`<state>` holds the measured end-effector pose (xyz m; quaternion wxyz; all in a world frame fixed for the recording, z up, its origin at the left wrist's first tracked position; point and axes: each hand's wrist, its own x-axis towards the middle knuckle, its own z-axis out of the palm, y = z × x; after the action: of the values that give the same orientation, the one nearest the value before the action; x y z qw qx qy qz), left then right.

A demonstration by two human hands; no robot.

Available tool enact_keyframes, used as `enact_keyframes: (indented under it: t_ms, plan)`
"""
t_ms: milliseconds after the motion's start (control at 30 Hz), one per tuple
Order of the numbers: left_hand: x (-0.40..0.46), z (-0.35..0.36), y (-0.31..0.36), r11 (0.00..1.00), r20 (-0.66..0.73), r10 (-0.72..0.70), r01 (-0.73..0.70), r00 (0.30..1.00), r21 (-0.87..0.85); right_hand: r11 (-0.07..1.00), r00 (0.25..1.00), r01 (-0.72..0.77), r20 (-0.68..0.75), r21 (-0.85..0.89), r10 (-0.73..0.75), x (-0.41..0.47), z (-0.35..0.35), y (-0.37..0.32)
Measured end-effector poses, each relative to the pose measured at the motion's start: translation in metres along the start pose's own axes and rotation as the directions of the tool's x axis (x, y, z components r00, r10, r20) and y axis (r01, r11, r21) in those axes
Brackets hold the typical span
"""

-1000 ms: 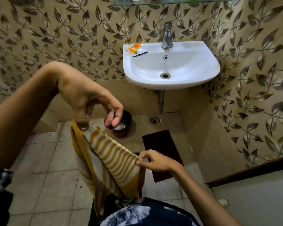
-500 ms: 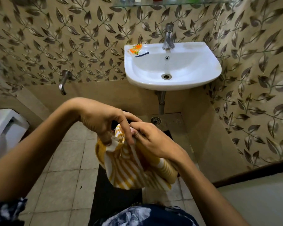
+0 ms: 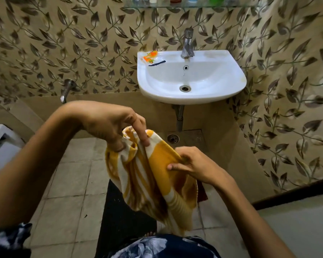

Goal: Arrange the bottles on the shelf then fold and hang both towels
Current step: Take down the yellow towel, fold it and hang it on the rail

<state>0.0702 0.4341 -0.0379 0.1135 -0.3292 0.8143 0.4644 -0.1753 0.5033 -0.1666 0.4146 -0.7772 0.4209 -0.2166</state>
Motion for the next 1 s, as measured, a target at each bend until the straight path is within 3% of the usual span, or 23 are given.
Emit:
enact_keyframes:
  t_ms: [133, 267, 367, 567, 633, 833, 1000]
  plan:
    - [-0.013, -0.010, 0.001, 0.994, -0.063, -0.100, 0.103, 0.993, 0.036, 0.993, 0.993, -0.117, 0.014, -0.015, 0.117, -0.013, 0.005, 0.021]
    - [-0.021, -0.003, 0.000, 0.946, -0.119, -0.305, 0.315, 0.945, 0.079, 0.993, 0.996, -0.079, -0.048, -0.093, 0.075, -0.009, 0.011, 0.017]
    - [-0.019, 0.007, 0.008, 0.946, -0.157, -0.271, 0.293, 0.950, 0.140, 0.994, 0.999, 0.003, -0.044, -0.111, -0.008, -0.002, 0.016, 0.003]
    - [0.011, 0.037, 0.021, 0.966, 0.106, -0.167, 0.142, 0.980, 0.214, 0.979, 0.984, 0.177, 0.004, -0.096, -0.178, 0.020, 0.017, -0.039]
    - [0.019, 0.040, 0.018, 0.970, 0.105, -0.150, 0.125, 0.983, 0.209, 0.974, 0.980, 0.200, 0.032, -0.106, -0.198, 0.023, 0.015, -0.045]
    - [0.019, 0.039, 0.014, 0.969, 0.093, -0.218, 0.205, 0.971, 0.137, 0.975, 0.986, 0.167, 0.015, -0.148, -0.167, 0.016, 0.005, -0.043]
    - [0.014, 0.036, 0.021, 0.945, -0.069, -0.276, 0.284, 0.959, 0.162, 0.961, 1.000, -0.004, -0.006, -0.275, 0.003, 0.006, -0.001, -0.028]
